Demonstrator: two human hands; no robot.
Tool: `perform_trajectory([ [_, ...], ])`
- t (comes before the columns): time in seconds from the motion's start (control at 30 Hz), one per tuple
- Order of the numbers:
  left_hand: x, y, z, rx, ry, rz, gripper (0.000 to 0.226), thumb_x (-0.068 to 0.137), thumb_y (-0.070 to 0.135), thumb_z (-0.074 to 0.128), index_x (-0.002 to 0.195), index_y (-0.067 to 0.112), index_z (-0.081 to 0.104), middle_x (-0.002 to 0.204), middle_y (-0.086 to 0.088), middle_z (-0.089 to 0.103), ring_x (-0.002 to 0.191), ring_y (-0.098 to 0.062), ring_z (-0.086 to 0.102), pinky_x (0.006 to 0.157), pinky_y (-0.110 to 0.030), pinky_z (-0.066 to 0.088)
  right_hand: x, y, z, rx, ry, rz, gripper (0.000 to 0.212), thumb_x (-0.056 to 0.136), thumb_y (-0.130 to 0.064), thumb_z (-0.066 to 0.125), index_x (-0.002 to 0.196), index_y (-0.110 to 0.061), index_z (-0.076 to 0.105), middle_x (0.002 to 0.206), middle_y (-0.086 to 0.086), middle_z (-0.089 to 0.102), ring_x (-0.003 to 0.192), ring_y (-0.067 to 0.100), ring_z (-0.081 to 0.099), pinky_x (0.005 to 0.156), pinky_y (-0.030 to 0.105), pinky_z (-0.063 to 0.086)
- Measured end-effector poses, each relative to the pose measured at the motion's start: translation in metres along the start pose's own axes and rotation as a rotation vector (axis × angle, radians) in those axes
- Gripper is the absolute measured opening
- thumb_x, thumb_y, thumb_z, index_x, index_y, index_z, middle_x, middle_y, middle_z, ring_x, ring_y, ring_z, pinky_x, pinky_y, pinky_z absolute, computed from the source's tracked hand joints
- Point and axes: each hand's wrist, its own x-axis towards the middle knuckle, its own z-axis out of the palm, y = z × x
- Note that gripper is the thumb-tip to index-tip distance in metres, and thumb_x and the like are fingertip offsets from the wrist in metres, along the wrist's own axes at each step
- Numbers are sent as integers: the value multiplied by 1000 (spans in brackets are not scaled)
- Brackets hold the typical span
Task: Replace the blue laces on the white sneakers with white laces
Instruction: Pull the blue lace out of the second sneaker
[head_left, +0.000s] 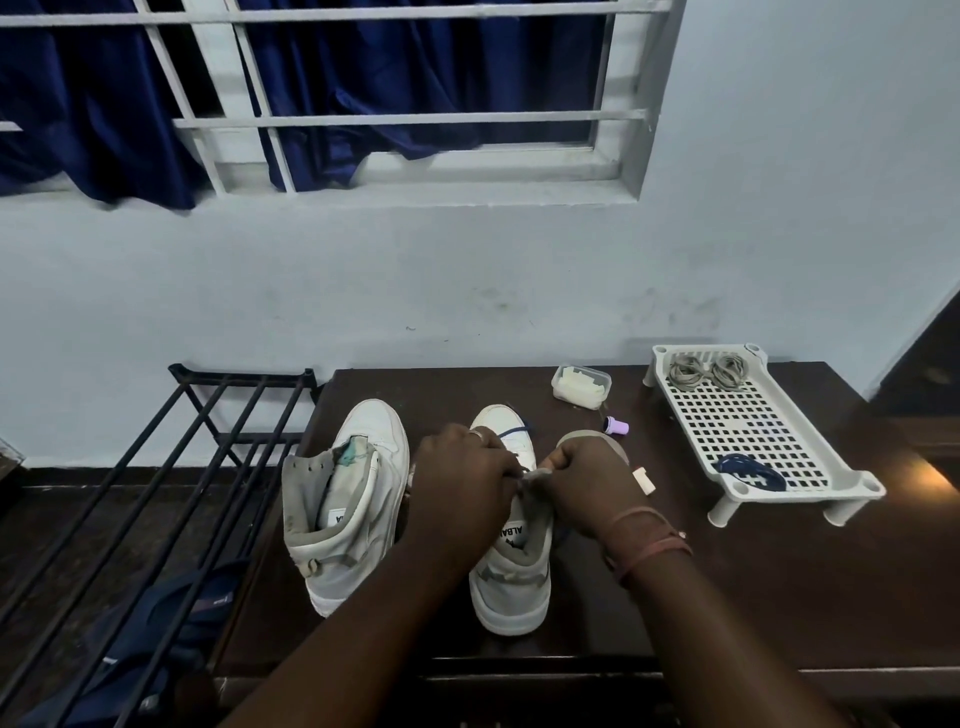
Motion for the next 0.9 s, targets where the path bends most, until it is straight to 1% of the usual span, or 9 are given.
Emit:
perform_trajectory([
  [0.07, -1, 3, -3, -119, 127, -149, 12, 78, 27, 60, 73, 29, 70, 84, 10, 69, 81, -20, 62, 68, -36, 48, 1, 1, 1, 7, 0, 13, 16, 76, -19, 72, 63, -18, 63, 66, -6, 59, 68, 14, 58, 62, 22, 46],
  [0.2, 19, -13, -33, -749, 398, -828, 11, 92, 17, 58, 93, 23, 67, 87, 13, 65, 92, -17, 65, 78, -29, 44, 1, 2, 1, 22, -6, 37, 10, 75, -18, 72, 68, -14, 67, 62, -2, 61, 63, 18, 60, 67, 27, 54],
  [0.33, 16, -25, -37, -560, 267, -543, 42, 81, 10, 61, 117, 31, 68, 102, 6, 69, 97, -21, 65, 87, -40, 54, 0, 0, 0, -2, 3, 16, 22, 75, -21, 73, 59, -18, 58, 63, -5, 58, 65, 14, 56, 55, 20, 41],
  [0.43, 4, -5, -18, -201, -8, -263, 42, 70, 32, 67, 110, 47, 71, 132, 15, 60, 129, -19, 48, 104, -42, 34, 0, -2, 1, -43, 17, 2, 25, 77, -19, 71, 58, -20, 55, 64, -6, 56, 63, 8, 51, 51, 13, 33],
  [0.5, 0, 2, -7, -15, -69, -125, 24, 67, 47, 69, 91, 46, 75, 127, 16, 64, 128, -21, 49, 97, -42, 24, -1, -1, 1, -45, 18, 1, 24, 76, -19, 72, 58, -20, 57, 63, -6, 57, 61, 9, 53, 54, 16, 41],
  [0.6, -3, 2, -3, -2, 0, -140, 11, 73, 44, 65, 77, 39, 74, 99, 20, 71, 110, -12, 58, 88, -41, 30, 0, 0, 1, -4, 1, 15, 21, 75, -18, 72, 59, -17, 60, 63, -1, 61, 62, 18, 60, 64, 30, 56],
  [0.67, 3, 5, -15, -221, 117, -292, 6, 79, 32, 65, 77, 33, 71, 88, 20, 71, 97, -5, 63, 87, -37, 41, 0, -1, 1, -6, 4, 19, 16, 75, -15, 70, 61, -15, 62, 66, 1, 64, 64, 21, 63, 66, 32, 57],
  [0.8, 21, 6, -52, -1576, 238, -785, 13, 96, 7, 54, 87, 14, 60, 85, -5, 76, 86, -24, 72, 83, -38, 55, 0, -1, 2, -45, 15, -17, 8, 78, -20, 72, 76, -14, 68, 68, -6, 60, 69, 14, 58, 59, 19, 43],
  [0.9, 23, -13, -54, -1759, 286, -1083, 18, 102, 18, 47, 88, 18, 57, 75, 0, 73, 82, -17, 71, 76, -30, 49, -2, -2, 3, -47, 1, -96, 14, 79, -15, 67, 90, -24, 64, 83, -6, 59, 79, 14, 55, 62, 19, 35],
])
